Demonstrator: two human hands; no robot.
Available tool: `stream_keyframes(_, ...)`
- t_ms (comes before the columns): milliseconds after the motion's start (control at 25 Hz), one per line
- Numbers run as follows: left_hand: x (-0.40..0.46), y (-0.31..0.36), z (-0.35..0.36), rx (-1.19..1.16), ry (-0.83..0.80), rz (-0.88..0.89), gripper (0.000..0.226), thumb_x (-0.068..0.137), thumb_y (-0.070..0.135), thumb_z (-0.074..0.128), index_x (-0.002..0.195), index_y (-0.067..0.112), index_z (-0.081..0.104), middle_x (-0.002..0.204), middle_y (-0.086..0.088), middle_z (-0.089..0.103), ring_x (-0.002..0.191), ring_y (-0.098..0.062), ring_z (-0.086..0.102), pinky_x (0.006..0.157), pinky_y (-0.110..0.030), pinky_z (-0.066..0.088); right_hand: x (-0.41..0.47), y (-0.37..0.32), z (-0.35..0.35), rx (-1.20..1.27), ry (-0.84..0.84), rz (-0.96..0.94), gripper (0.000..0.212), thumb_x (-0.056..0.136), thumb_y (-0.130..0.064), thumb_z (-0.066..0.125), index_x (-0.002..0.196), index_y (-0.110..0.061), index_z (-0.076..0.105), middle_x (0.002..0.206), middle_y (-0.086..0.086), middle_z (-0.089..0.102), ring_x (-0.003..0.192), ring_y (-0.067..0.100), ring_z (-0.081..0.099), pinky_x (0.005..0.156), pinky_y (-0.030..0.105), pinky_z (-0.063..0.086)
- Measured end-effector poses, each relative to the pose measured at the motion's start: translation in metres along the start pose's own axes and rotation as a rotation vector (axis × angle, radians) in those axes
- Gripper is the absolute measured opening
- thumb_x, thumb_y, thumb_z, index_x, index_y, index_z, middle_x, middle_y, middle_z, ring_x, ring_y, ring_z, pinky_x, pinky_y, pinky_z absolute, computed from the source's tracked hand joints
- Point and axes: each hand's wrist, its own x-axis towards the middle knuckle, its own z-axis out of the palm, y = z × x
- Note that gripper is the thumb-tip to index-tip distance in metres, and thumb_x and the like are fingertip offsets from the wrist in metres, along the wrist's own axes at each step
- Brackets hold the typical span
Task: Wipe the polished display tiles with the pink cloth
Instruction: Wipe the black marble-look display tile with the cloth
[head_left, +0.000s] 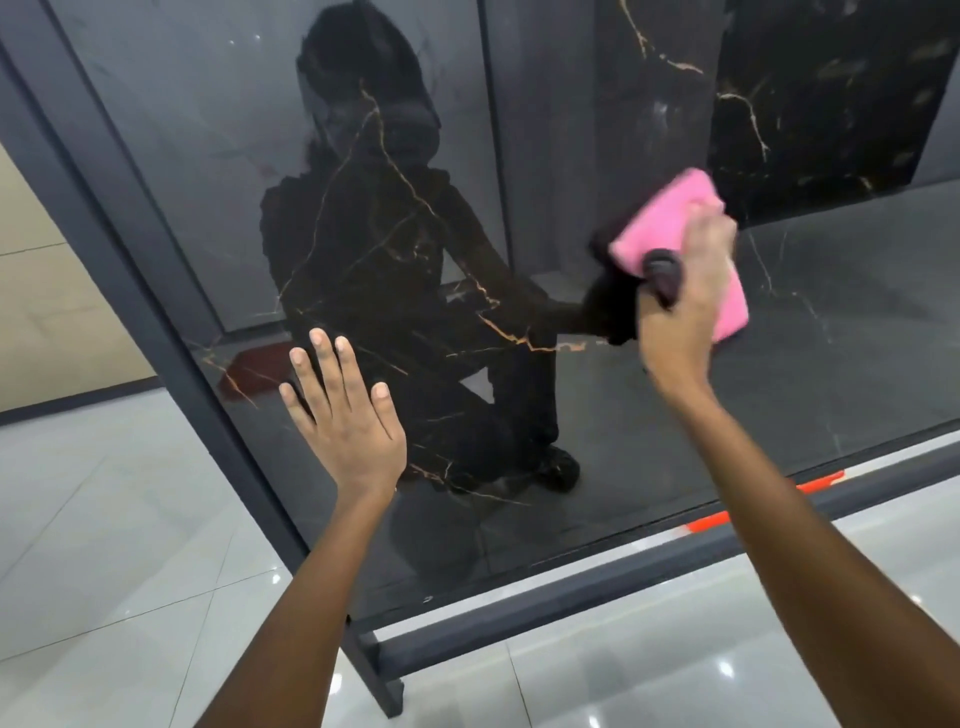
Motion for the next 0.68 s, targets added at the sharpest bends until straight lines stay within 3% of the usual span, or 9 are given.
stream_keyframes(80,-0.001,0.0,0.0,0.006,0.0,0.002,0.053,0.105,0.031,0.02,0.153,0.009,0.017,0.157,-0.016,0.026,0.146,-0.033,0.012,0.121,-0.039,-0.007,-0.027,0.015,0.002,-0.035,0.126,0.287,0.083,0.074,0.003,0.055,0.15,-0.006,0.023,0.159,0.012,0.017,0.148,0.027,0.007,0.119,0.038,0.006)
stream_keyframes(120,-0.001,0.0,0.001,0.012,0.003,0.003,0.053,0.105,0.031,0.021,0.153,0.009,0.017,0.157,-0.015,0.025,0.147,-0.031,0.01,0.121,-0.039,-0.007,-0.058,0.01,0.012,-0.082,0.054,0.25,0.084,0.075,-0.002,0.055,0.152,-0.009,0.02,0.159,0.01,0.015,0.148,0.026,0.005,0.12,0.043,0.006)
stream_keyframes(160,0.0,0.0,0.002,0.016,0.009,0.0,0.053,0.105,0.03,0.021,0.154,0.01,0.016,0.157,-0.015,0.025,0.149,-0.027,0.005,0.121,-0.039,-0.006,-0.096,-0.001,0.023,-0.14,-0.098,0.073,0.086,0.076,-0.006,0.054,0.153,-0.014,0.018,0.159,0.007,0.014,0.149,0.022,0.001,0.119,0.048,0.008)
stream_keyframes(240,0.0,-0.001,0.002,0.0,0.02,-0.007,0.053,0.105,0.03,0.022,0.154,0.01,0.016,0.157,-0.014,0.026,0.151,-0.02,-0.004,0.121,-0.039,-0.005,-0.168,-0.026,0.038,-0.294,-0.508,-0.583,0.091,0.071,-0.012,0.056,0.152,-0.02,0.015,0.159,0.002,0.015,0.148,0.017,-0.004,0.115,0.05,0.015)
stream_keyframes(320,-0.004,-0.002,0.001,-0.007,0.041,0.022,0.053,0.105,0.03,0.022,0.154,0.009,0.018,0.156,-0.014,0.027,0.151,-0.021,-0.003,0.122,-0.04,-0.003,-0.174,-0.032,0.036,-0.452,-0.617,-0.984,0.096,0.067,-0.014,0.064,0.152,-0.02,0.02,0.159,0.0,0.017,0.148,0.019,0.0,0.111,0.043,0.022)
stream_keyframes(400,-0.003,-0.002,0.002,0.002,0.028,0.031,0.052,0.106,0.031,0.02,0.153,0.008,0.019,0.156,-0.014,0.027,0.149,-0.029,0.006,0.121,-0.04,-0.003,-0.122,-0.029,0.028,-0.399,-0.377,-0.801,0.091,0.065,-0.014,0.065,0.148,-0.019,0.029,0.157,0.0,0.023,0.148,0.017,0.005,0.109,0.04,0.021)
stream_keyframes(560,-0.001,0.001,0.002,0.021,0.035,0.023,0.052,0.106,0.03,0.019,0.152,0.007,0.021,0.155,-0.015,0.028,0.144,-0.034,0.016,0.121,-0.04,-0.003,-0.025,-0.033,0.013,-0.145,0.011,0.039,0.081,0.076,-0.008,0.059,0.15,-0.008,0.027,0.158,0.012,0.019,0.148,0.03,0.008,0.116,0.041,0.009)
stream_keyframes(600,-0.001,0.001,0.002,0.022,0.035,0.022,0.051,0.106,0.031,0.019,0.152,0.007,0.021,0.155,-0.015,0.027,0.146,-0.032,0.014,0.121,-0.039,-0.003,-0.031,-0.042,0.02,-0.099,0.012,0.096,0.08,0.076,-0.007,0.057,0.15,-0.006,0.026,0.158,0.014,0.019,0.148,0.03,0.006,0.117,0.039,0.006)
stream_keyframes(680,-0.001,-0.001,0.003,0.02,0.036,0.014,0.052,0.106,0.032,0.018,0.152,0.007,0.021,0.155,-0.013,0.026,0.15,-0.023,0.004,0.121,-0.039,-0.002,-0.083,-0.05,0.041,-0.104,-0.151,-0.157,0.079,0.073,-0.007,0.056,0.148,-0.006,0.031,0.156,0.015,0.023,0.148,0.023,0.003,0.118,0.038,0.003)
